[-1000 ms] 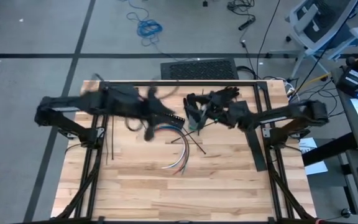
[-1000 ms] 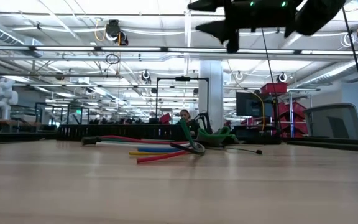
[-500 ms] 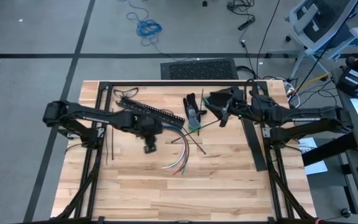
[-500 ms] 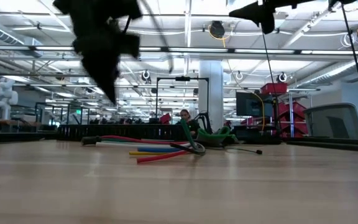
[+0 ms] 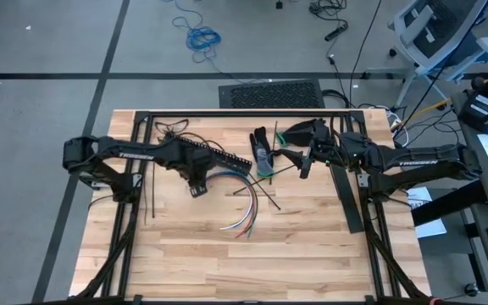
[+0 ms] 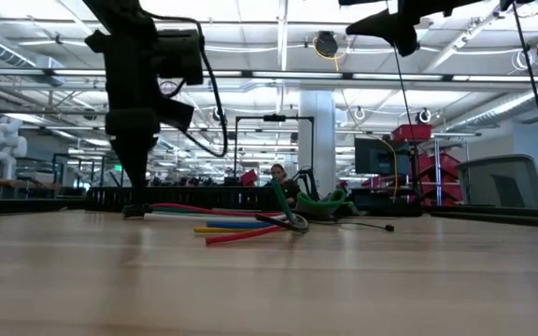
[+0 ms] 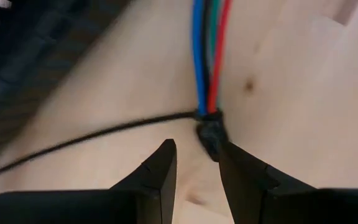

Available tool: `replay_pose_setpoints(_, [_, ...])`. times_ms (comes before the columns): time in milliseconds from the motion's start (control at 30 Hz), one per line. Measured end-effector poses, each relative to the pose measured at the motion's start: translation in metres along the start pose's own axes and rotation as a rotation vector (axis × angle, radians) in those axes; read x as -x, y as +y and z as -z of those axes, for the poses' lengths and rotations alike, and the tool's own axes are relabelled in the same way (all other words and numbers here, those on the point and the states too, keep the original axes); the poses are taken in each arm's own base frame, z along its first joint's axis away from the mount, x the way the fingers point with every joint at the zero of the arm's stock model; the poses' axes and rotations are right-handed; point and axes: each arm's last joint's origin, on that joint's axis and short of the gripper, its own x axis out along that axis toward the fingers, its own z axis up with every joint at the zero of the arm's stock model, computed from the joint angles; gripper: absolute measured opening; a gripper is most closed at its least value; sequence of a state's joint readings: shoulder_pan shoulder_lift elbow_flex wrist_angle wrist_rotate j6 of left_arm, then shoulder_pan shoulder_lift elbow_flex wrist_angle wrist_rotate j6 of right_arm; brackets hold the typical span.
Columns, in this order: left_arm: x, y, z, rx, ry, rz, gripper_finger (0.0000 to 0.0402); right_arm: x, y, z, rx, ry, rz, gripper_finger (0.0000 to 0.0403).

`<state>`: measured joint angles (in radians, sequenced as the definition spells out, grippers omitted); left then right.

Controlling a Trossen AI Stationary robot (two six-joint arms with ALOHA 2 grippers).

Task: Ziptie cables
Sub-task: Wrap the cable wires with the black zip tie

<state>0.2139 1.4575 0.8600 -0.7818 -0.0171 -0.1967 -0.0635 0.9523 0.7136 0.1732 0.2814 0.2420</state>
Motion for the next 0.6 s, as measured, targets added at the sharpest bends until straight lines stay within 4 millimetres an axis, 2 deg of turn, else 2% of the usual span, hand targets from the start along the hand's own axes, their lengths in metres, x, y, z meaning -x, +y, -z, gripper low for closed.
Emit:
replay_pose_setpoints(200, [-0.015, 0.012, -0.005, 0.075, 0.072, 0.094, 0.0114, 0.000, 0.000, 0.001, 0.002, 0.008, 0.002, 0.0297])
replay_pose_setpoints(433, [-0.038, 0.012, -0.011, 0.082, 0.121, 0.130, 0.0114, 0.000, 0.000, 0.001, -0.001, 0.010, 0.003, 0.0297])
replay_pose_setpoints(600, [-0.041, 0.011, -0.011, 0.082, 0.128, 0.154, 0.0114, 0.000, 0.000, 0.001, -0.002, 0.011, 0.003, 0.0297])
